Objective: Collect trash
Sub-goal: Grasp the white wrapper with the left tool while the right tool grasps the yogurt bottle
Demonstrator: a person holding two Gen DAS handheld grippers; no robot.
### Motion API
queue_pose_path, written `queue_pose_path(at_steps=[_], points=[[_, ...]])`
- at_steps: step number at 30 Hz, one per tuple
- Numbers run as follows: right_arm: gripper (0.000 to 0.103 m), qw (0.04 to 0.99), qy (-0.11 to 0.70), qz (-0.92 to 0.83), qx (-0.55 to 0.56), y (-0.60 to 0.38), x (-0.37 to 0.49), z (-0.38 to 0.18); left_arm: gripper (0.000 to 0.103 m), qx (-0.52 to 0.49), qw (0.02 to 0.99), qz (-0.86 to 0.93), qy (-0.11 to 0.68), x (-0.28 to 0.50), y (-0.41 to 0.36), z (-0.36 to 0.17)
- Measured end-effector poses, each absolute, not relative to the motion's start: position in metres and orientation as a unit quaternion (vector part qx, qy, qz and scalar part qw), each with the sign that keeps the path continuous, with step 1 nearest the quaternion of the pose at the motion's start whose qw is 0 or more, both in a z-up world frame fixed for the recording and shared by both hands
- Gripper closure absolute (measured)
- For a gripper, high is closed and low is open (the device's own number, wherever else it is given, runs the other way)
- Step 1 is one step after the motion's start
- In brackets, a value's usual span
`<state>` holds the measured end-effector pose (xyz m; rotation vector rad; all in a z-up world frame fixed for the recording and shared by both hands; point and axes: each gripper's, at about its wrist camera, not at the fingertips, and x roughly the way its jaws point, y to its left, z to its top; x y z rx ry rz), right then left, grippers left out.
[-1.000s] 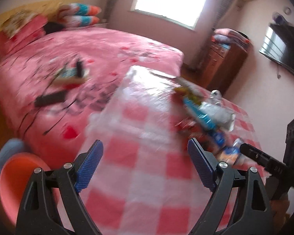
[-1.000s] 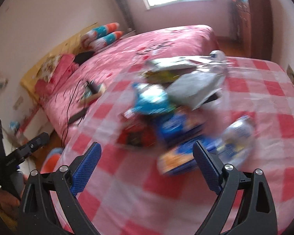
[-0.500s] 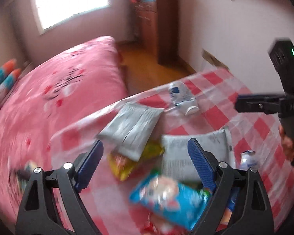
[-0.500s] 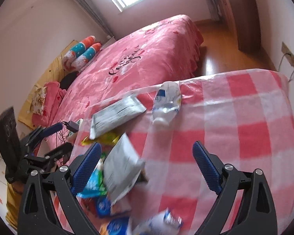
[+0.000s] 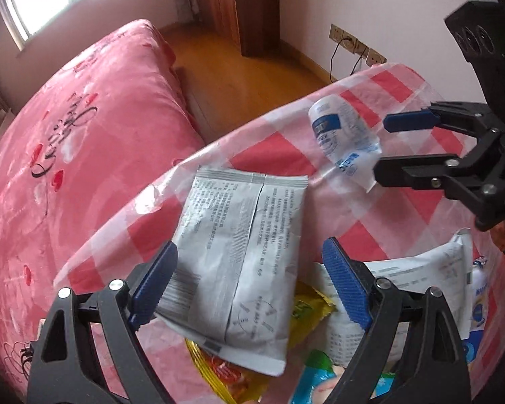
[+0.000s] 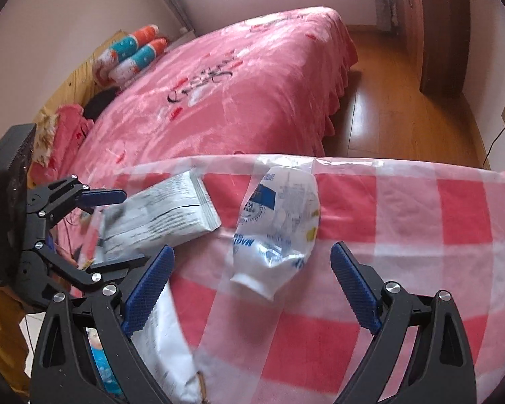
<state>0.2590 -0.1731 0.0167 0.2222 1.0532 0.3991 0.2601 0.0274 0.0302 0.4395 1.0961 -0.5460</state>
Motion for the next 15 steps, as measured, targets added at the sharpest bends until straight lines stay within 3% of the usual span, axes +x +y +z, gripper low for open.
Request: queue_pose_path(at_steps=[7,9,11,15], points=[[0.031,0.844,0.498,0.186,0.068,-0.16,0.273,0.004,0.015,0.188,0.799,-0.244,0.517,0.271,0.032,0.013],[0.053,0.848,0.494,0.184,0.053,-0.157,0.271,0.003,0.015,0.186,0.802,-0.239,0.515,0.27,0.032,0.009],[0.057,0.849,0.491,0.19,0.049,-0.156,0.267,0.002,0.018,0.183,0.806,-0.238,0.509,0.268,0.033,0.009],[0.064,0.851,0.482,0.202,0.057,-0.158,0.256,0.002,0.04,0.174,0.813,-0.235,0.504,0.26,0.036,0.013]])
